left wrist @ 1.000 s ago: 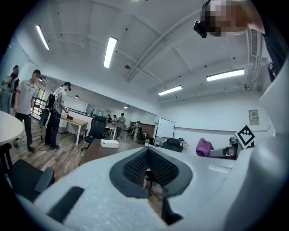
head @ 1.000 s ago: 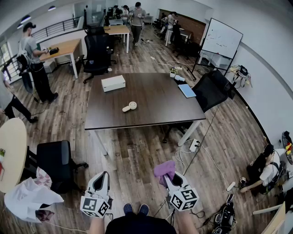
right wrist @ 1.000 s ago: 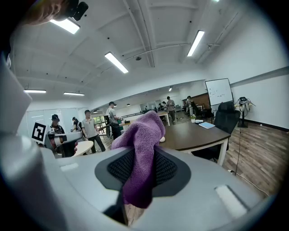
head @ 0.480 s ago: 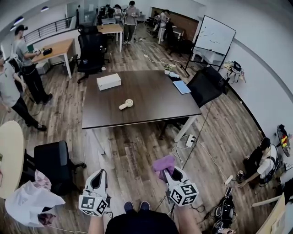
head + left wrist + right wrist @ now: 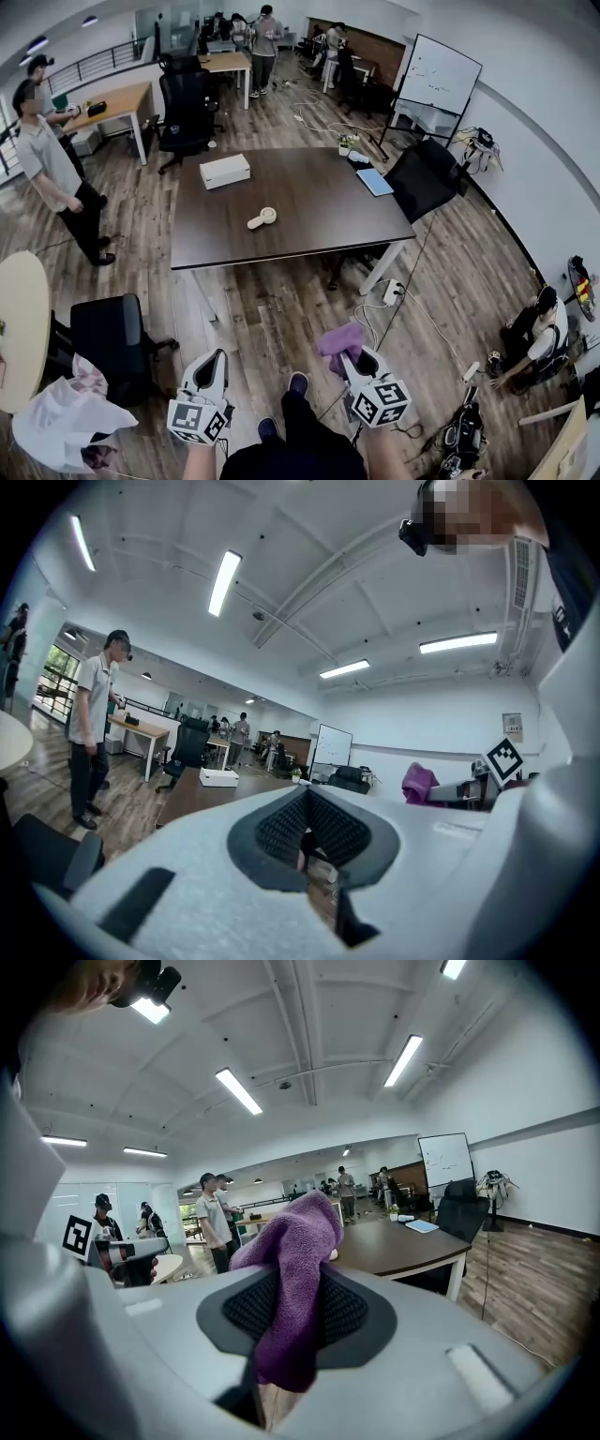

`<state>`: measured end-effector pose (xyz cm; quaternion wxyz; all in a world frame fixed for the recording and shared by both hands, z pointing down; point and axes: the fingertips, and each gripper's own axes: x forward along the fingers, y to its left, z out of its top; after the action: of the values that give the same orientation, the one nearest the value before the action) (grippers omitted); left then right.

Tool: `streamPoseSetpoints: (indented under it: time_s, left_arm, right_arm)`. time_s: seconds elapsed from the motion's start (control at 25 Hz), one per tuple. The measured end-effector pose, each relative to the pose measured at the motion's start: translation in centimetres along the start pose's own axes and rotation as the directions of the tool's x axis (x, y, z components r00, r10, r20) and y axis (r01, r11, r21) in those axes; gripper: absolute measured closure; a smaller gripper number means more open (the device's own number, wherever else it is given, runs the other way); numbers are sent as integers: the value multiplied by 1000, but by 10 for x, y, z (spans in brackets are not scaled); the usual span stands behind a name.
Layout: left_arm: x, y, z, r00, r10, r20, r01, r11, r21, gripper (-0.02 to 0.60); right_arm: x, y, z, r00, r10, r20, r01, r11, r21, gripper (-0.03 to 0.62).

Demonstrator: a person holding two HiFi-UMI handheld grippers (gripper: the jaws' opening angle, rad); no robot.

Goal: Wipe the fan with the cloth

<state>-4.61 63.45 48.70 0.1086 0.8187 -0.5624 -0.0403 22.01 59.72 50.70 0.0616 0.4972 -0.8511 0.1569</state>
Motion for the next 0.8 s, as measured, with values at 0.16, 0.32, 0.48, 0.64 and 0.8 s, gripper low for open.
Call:
streamPoseSetpoints:
  time_s: [0.16,0.32,0.48,0.64,0.8]
  left_arm:
    - [16,7,-3,1000,12,-5,-12,1000,-5,586]
    - [46,20,-5,1000,29,-6,-29,1000,-5,586]
    - [82,33,0,999,38,-1,-38,999,-2,586]
    - [117,43,4,999,43,6,-43,999,-1,586]
    - [151,58,5,999,43,3,-43,999,7,586]
  right_arm:
    - [16,-10,5,1000,4,3,-4,1000,-5,476]
    - [48,-30,9,1000,9,0,-9,1000,-19,476]
    - [82,-48,20,1000,21,2,-21,1000,-21,476]
    - [114,-64,30,999,37,0,-37,999,-18,476]
    - [147,-78,38,999,46,4,-46,999,-17,476]
